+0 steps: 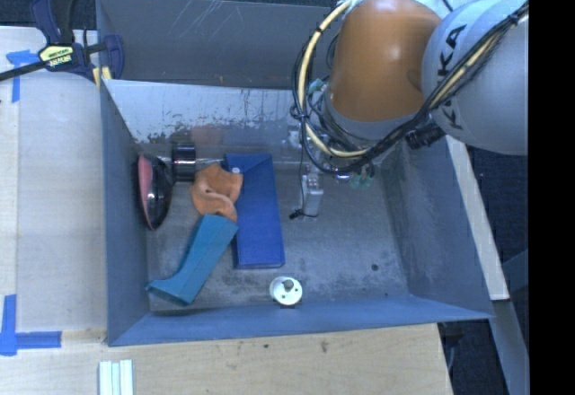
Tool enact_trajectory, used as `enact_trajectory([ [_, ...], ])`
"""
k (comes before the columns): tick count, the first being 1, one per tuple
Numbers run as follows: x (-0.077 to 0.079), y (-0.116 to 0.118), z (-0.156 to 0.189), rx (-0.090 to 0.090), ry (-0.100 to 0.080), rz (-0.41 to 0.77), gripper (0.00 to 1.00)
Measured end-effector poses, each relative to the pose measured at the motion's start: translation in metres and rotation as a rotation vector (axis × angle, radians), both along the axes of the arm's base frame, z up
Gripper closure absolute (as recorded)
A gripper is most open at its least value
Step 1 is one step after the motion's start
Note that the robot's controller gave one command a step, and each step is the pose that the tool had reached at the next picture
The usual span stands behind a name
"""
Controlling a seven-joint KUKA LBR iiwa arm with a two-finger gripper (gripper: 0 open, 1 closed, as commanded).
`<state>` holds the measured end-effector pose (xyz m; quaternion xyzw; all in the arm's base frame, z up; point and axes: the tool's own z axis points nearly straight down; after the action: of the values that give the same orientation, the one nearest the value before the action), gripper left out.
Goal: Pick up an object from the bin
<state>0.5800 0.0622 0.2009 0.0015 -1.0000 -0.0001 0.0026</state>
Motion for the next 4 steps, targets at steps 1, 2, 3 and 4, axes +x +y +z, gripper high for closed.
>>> enact_trajectory([
  [1,0.001,0.0,0.005,0.001,-0.009,-0.002,0.0],
  [2,-0.008,0.032,-0.055,0.0,-0.011,0.104,0.0],
  [3,-0.027,0.059,-0.055,0.001,-0.009,0.199,0.0],
  [4,-0.026,0.091,-0.072,0.002,-0.011,0.495,0.0],
])
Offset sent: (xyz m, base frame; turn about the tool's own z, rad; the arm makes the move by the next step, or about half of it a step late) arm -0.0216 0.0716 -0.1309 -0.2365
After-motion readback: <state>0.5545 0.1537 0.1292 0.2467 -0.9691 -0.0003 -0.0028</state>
